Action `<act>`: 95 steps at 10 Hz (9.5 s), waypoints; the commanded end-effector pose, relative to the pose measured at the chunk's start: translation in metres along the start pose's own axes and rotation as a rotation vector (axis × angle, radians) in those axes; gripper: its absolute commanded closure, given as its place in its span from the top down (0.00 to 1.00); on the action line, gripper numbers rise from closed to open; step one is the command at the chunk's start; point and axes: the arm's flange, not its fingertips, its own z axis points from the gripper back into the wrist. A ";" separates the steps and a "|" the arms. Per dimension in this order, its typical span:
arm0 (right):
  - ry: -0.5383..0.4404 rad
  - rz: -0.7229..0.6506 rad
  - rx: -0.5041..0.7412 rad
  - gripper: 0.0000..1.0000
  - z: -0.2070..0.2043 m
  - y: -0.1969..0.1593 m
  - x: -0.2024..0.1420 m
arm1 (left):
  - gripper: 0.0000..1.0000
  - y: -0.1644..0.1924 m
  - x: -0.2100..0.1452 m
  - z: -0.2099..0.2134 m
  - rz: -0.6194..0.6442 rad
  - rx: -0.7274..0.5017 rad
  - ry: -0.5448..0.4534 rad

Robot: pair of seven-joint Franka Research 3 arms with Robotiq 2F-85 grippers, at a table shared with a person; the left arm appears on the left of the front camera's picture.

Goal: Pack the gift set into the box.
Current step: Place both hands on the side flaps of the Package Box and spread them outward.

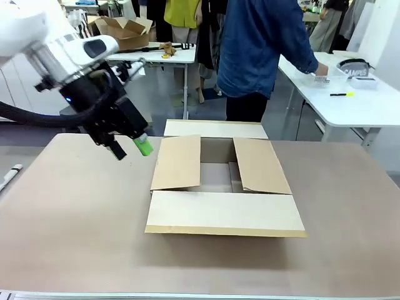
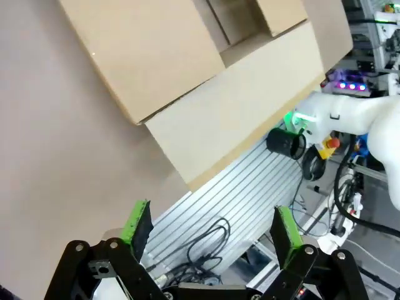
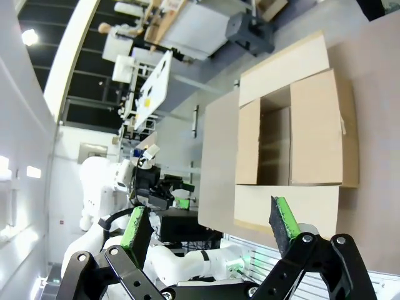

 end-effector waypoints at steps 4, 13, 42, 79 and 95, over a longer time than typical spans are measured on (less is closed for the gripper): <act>0.000 0.019 0.016 1.00 -0.001 0.004 0.003 | 1.00 -0.002 -0.002 0.004 -0.012 -0.038 0.005; 0.000 0.019 0.016 1.00 -0.001 0.004 0.003 | 1.00 -0.136 0.125 -0.156 0.208 0.683 -0.162; 0.000 0.019 0.016 1.00 -0.001 0.004 0.003 | 1.00 0.006 0.113 -0.049 0.428 0.899 -0.122; 0.473 0.338 -1.550 1.00 -0.504 -0.020 -0.066 | 1.00 0.129 0.070 -0.018 0.397 0.266 -0.028; 0.400 0.540 -1.622 1.00 -0.403 -0.021 -0.017 | 1.00 0.129 0.070 -0.018 0.397 0.266 -0.028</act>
